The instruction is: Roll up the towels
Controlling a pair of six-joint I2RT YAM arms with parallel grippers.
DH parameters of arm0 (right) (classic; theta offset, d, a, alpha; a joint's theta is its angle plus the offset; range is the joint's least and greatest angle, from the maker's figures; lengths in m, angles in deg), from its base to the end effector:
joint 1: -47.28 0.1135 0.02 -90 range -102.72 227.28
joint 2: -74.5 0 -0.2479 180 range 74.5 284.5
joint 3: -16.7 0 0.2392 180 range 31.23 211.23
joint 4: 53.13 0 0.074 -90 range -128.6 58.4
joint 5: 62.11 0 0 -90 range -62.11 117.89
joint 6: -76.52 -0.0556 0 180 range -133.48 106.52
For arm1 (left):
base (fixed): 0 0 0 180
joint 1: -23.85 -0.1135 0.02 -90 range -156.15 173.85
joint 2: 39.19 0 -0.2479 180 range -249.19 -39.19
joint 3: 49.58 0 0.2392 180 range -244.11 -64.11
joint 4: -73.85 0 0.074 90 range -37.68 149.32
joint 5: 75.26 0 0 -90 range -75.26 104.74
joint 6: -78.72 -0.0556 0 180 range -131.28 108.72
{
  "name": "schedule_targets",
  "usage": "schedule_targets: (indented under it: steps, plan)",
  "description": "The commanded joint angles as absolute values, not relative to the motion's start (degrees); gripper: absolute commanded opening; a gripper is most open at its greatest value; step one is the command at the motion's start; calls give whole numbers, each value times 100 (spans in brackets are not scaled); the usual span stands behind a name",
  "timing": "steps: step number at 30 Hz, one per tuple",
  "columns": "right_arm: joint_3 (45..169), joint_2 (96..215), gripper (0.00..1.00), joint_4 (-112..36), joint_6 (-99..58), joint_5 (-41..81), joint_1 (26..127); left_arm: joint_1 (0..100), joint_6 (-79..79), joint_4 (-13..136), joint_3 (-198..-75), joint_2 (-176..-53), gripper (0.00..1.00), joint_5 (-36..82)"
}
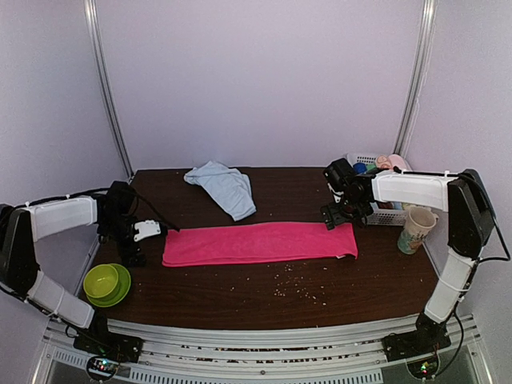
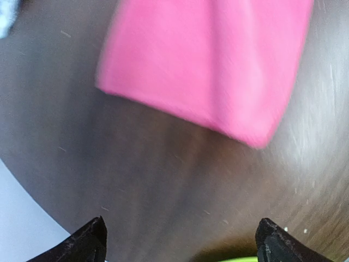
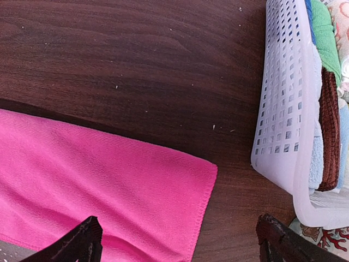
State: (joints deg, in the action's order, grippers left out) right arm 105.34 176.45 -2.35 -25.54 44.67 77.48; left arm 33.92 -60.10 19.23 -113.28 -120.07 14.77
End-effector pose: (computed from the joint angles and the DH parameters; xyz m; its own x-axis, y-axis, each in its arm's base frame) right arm 0.3190 0.1671 0.1865 -0.8381 -0.2563 -0.4816 -0.2019 0.9658 -0.1627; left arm 0.2459 -0.0437 0.1645 -0.4841 0.8504 -0.2060 0.8192 0.5232 0.2347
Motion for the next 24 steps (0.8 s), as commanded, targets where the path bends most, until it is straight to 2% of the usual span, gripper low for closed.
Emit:
schedule_targets:
  steps: [1,9,14,24]
  plan:
    - [10803,17832,100,-114,-2668,4640,7779,3343,-5256,1905,-12373,-12434,98,2465]
    - [10643,17664,100,-219,-2720,4657,7787,3095,-4370,1553,-13915,-13926,97,3292]
    - [10555,17486,100,-230,-2715,4707,7792,2927,-4404,1235,-14349,-14541,90,3897]
    - [10549,17481,100,-197,-2697,4808,7877,2897,-4451,993,-14723,-15190,73,4075]
